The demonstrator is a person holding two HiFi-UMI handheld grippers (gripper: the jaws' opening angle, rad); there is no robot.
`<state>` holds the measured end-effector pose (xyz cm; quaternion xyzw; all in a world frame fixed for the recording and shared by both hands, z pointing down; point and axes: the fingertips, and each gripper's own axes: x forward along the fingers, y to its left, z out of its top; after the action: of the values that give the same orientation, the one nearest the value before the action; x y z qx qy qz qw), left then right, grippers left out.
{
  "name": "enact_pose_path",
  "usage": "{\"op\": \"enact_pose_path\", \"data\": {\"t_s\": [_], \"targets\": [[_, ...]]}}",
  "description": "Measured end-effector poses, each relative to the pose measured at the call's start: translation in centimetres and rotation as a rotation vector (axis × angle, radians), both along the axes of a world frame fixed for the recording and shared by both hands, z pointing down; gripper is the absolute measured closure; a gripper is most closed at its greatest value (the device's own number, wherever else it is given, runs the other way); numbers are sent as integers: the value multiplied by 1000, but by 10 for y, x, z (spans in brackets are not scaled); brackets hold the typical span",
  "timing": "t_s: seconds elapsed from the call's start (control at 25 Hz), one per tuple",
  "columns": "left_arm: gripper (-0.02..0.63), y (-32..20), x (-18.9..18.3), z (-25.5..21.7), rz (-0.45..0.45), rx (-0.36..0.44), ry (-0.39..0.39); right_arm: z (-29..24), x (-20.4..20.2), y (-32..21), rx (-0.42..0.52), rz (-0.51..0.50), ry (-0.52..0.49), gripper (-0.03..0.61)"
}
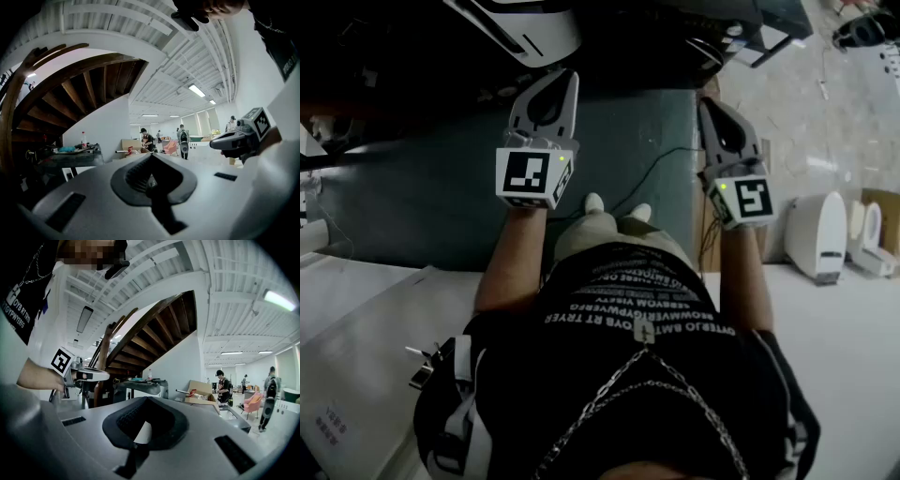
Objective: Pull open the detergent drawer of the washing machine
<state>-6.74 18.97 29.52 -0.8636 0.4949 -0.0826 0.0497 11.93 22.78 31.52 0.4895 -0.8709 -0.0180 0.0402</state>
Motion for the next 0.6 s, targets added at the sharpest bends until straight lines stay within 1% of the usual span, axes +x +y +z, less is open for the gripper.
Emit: {"op": "enact_pose_path", "data": {"t_s": [0.32, 0.44, 0.52, 0.6], "targets": [[611, 17, 14, 6, -16, -24, -7, 2, 7, 7, -16, -40, -7, 589], [611, 17, 11, 9, -33, -37, -11, 8, 14, 0, -22, -25, 15, 589], [611, 14, 10, 8, -39, -33, -7, 14, 18, -7, -34, -10, 27, 589], [611, 10, 9, 7, -41, -23, -2, 11, 20, -17, -7, 13, 17, 589]]}}
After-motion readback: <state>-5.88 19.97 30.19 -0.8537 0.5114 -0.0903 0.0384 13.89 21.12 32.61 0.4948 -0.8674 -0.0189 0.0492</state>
